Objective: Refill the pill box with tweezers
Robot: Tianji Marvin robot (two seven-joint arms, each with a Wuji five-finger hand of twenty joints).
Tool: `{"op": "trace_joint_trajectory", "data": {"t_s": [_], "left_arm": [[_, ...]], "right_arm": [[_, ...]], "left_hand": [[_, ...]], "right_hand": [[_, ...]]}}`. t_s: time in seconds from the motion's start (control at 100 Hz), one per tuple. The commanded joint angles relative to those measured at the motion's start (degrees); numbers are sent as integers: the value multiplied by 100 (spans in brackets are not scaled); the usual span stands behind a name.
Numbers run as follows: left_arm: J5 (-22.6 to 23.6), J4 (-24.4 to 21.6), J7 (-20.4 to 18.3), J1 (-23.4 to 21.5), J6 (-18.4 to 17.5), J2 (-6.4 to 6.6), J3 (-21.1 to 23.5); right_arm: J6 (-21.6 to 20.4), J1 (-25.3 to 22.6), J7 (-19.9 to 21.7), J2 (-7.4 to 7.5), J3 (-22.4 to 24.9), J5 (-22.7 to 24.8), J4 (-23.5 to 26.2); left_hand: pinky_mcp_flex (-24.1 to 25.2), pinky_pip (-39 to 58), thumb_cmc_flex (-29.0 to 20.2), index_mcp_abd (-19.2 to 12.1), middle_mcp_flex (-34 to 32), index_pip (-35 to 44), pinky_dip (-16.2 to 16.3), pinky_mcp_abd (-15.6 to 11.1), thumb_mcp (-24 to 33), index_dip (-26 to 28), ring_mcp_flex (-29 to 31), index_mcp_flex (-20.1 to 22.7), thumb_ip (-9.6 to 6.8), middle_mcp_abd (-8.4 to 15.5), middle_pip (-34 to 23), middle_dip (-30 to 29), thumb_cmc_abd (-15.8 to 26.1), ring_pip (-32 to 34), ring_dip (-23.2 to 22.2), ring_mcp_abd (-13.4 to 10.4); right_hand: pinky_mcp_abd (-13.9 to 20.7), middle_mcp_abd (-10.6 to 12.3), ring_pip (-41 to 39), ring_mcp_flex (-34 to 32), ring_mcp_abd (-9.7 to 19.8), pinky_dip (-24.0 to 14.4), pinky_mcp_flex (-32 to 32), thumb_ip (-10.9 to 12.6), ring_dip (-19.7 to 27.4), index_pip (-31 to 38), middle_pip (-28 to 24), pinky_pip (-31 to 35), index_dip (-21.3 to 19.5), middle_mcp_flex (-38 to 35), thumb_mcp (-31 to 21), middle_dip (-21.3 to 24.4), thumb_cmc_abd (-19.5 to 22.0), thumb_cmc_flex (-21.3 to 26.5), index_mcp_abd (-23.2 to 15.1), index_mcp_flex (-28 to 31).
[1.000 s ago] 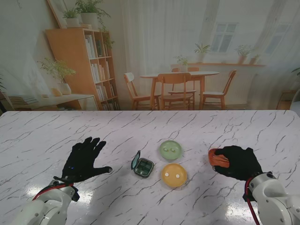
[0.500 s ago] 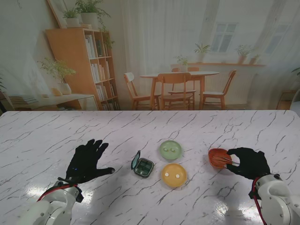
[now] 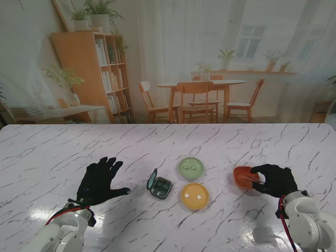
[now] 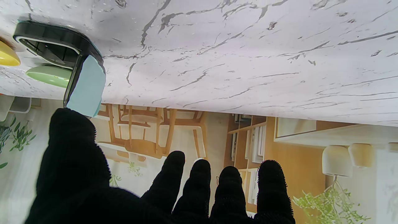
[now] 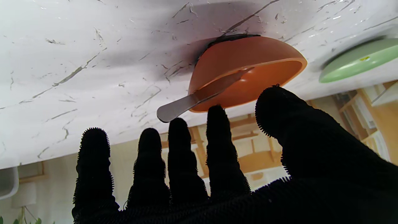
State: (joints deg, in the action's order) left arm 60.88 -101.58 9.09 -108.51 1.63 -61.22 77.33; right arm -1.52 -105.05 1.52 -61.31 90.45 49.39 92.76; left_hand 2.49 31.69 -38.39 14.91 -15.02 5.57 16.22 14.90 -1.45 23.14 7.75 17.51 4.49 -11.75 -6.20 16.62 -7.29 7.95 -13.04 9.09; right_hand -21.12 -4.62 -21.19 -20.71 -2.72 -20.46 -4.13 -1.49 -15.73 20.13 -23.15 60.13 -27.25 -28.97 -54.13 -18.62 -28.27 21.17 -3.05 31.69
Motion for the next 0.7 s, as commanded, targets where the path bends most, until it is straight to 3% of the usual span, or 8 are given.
{"op": "trace_joint_trajectory", "data": {"t_s": [0.0,0.19,0.69], "left_arm": [[-28,5,-64,-22,-95,-38,-17],[-47,46,-6,-6,-127,-43,-21],[-127,54,45,-63,-71,-62,6]], "right_arm": [[-7,21,35,-6,-73,55,-5],[97,239,81,24,-271,194,-220],[418,765,-337,-21,-697,58,-901]], "left_hand": [[46,-76,42,-12,-119,4,-27,-3,-67,24,-108,77,-104,-60,7,-57,231,8,46,30],[31,-37,36,-15,-135,6,-8,17,-68,39,-79,83,-103,-52,-1,-52,258,14,36,24],[6,70,10,-31,-187,22,45,59,-75,72,0,120,-99,-38,-29,-32,346,31,-1,17]], "right_hand": [[636,155,-16,-93,137,34,-17,-334,-42,82,-97,151,-138,32,-155,-15,-156,80,-199,8],[655,298,-113,-173,196,40,-84,-353,-65,168,-241,224,-136,4,-270,-16,-182,148,-253,28],[768,374,-421,-507,187,-30,-356,-381,-195,395,-507,488,-107,-310,-411,-16,-256,193,-303,183]]}}
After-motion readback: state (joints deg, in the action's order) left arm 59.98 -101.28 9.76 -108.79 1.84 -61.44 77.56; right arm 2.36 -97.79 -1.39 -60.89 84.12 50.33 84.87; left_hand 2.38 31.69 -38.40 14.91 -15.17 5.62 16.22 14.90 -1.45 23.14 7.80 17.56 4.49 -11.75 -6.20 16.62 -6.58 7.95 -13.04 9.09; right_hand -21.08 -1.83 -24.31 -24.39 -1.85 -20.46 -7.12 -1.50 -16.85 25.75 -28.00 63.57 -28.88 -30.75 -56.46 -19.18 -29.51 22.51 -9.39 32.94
